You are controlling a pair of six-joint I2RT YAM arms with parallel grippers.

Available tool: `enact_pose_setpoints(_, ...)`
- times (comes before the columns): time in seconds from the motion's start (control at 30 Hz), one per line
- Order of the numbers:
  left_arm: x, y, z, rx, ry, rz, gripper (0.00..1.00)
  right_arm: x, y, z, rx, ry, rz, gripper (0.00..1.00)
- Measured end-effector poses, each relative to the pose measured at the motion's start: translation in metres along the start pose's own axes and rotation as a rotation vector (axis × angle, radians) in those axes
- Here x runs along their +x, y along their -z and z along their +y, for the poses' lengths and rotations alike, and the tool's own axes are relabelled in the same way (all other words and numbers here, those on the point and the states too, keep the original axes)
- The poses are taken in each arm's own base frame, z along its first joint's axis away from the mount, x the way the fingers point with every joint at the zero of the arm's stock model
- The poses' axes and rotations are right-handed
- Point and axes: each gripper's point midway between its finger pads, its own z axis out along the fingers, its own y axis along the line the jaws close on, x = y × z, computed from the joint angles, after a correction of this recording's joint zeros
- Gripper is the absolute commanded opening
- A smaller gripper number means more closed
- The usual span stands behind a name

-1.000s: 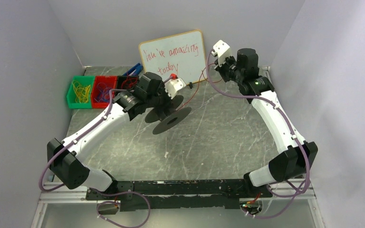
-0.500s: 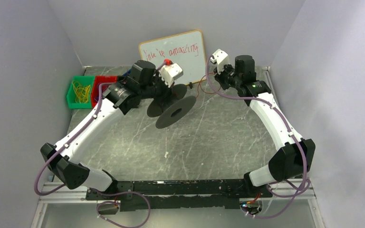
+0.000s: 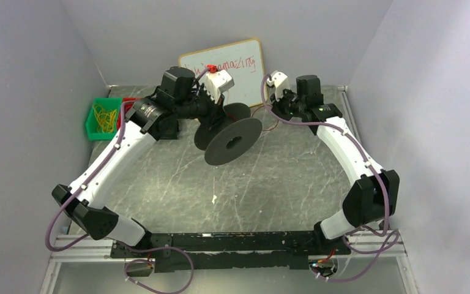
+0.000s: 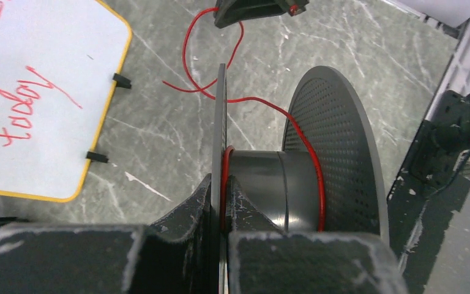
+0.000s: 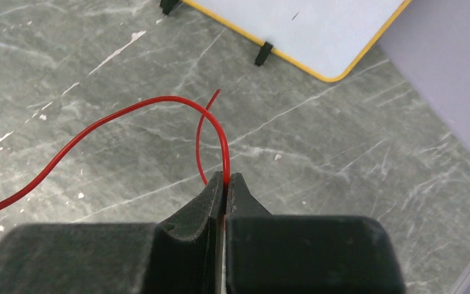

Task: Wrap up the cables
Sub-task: Wrap the cable around the cable reel.

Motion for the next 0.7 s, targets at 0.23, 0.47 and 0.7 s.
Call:
enact_pose_setpoints(0.23, -0.008, 0.000, 0.007, 0.017, 0.082, -0.009, 0.03, 0.017, -0.007, 0.018, -0.061, -0.014, 0.038, 0.00)
enact_pose_setpoints(0.47, -0.032, 0.018, 0.036, -0.098, 0.182, -0.081, 0.03, 0.037, -0.016, 0.048, -0.146, -0.015, 0.075, 0.00)
enact_pose_setpoints(0.7, -0.037, 0.035, 0.082, -0.264, 0.319, -0.134, 0.03, 0.048, -0.023, 0.076, -0.214, -0.003, 0.096, 0.00)
